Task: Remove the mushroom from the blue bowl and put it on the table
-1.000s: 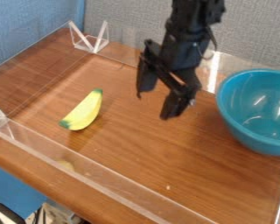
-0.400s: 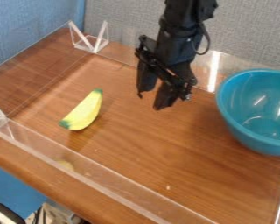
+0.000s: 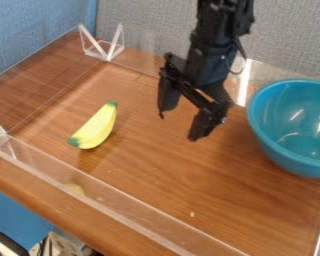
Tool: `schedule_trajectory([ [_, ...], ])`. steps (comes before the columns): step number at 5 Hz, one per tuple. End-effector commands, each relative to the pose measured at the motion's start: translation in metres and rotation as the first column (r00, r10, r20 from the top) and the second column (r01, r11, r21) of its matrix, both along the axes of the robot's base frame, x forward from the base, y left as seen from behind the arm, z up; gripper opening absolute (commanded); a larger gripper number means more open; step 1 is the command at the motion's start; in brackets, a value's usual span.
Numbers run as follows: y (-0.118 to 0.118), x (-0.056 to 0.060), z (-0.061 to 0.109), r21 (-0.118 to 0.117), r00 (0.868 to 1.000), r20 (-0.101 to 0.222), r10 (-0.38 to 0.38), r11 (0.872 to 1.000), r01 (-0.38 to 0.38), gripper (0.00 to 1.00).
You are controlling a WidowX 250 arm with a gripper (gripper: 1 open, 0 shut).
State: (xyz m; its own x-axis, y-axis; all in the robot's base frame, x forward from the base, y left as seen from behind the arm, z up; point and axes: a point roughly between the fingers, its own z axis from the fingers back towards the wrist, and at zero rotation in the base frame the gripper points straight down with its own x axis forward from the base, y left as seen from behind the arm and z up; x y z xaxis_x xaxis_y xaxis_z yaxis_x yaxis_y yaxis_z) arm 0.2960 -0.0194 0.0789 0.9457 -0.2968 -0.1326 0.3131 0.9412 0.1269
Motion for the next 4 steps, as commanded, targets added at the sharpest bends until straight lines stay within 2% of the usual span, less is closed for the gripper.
schedule_trajectory([
  [1,-0.001,0.020,0.014,0.004,0.995,0.078,0.070,0.998,-0.070,1.00],
  [3,-0.009,0.043,0.010,0.015,0.993,0.107,-0.038,0.999,0.037,1.00],
  [4,-0.013,0.052,0.007,0.023,0.989,0.119,-0.093,0.996,0.091,1.00],
])
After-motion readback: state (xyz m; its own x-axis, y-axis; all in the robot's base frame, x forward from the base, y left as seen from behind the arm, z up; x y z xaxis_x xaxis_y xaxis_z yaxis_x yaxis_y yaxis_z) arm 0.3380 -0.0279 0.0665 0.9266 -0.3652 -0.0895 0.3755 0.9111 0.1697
